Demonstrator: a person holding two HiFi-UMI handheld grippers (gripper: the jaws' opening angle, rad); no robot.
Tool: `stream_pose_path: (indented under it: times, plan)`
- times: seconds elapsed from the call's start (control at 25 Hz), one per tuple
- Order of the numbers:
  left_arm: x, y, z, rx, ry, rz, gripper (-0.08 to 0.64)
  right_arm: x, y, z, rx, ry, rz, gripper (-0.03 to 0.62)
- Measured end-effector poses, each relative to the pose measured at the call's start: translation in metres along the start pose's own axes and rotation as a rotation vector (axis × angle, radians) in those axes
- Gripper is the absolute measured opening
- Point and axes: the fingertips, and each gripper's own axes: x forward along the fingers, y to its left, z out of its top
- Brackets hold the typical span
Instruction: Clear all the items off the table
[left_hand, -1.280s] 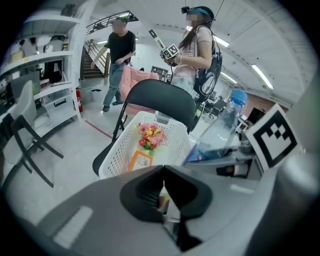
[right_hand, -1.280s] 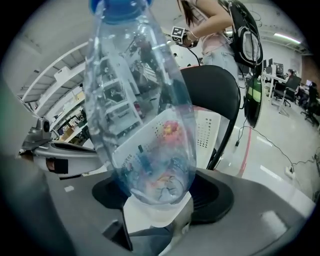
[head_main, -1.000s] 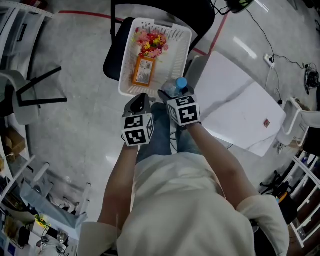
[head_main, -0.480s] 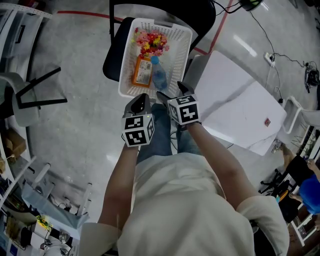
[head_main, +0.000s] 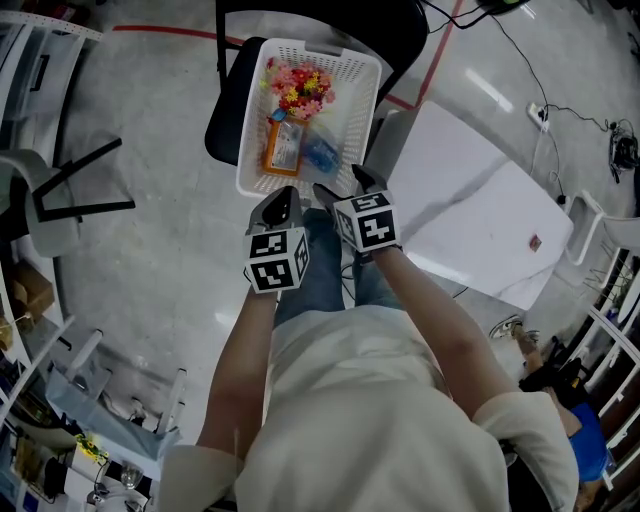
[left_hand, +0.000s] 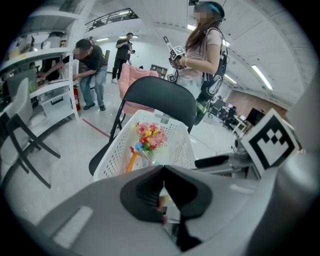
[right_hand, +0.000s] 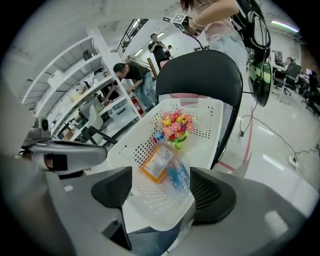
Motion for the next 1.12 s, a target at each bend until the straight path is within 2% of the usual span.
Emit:
stream_pose_path:
  times: [0.08, 0.32, 0.36, 0.44, 0.48, 0.76, 0.96, 1.12]
  plan:
    - [-0.001, -0.001, 0.001, 0.002, -0.002, -0.003, 0.009, -0.003, 0.001, 0.001, 0.001, -0.006, 0.0, 0.347]
    - [-0.003, -0.005, 0.004, 0.012, -0.006, -0.009, 0.009, -0.012, 0.0, 0.008, -0.001, -0.039, -0.007, 0.214]
    - [-0.003, -0.006, 0.005, 0.015, -0.007, -0.01, 0.009, -0.013, 0.0, 0.009, -0.004, -0.043, -0.013, 0.175]
    - [-0.004, -0.007, 0.006, 0.021, -0.01, -0.013, 0.009, -0.018, -0.002, 0.01, -0.005, -0.052, -0.029, 0.039]
    - [-0.004, -0.008, 0.007, 0.023, -0.011, -0.015, 0.009, -0.02, -0.002, 0.011, -0.006, -0.057, -0.034, -0.002]
    - [-0.006, -0.015, 0.012, 0.043, -0.017, -0.034, 0.009, -0.03, -0.002, 0.014, -0.018, -0.082, -0.061, -0.002]
    - [-0.008, -0.024, 0.016, 0.085, -0.017, -0.066, 0.008, -0.04, 0.002, 0.016, -0.012, -0.1, -0.065, -0.002]
    - [-0.01, -0.029, 0.022, 0.078, -0.025, -0.092, 0.009, -0.048, 0.004, 0.016, 0.0, -0.118, -0.075, -0.002]
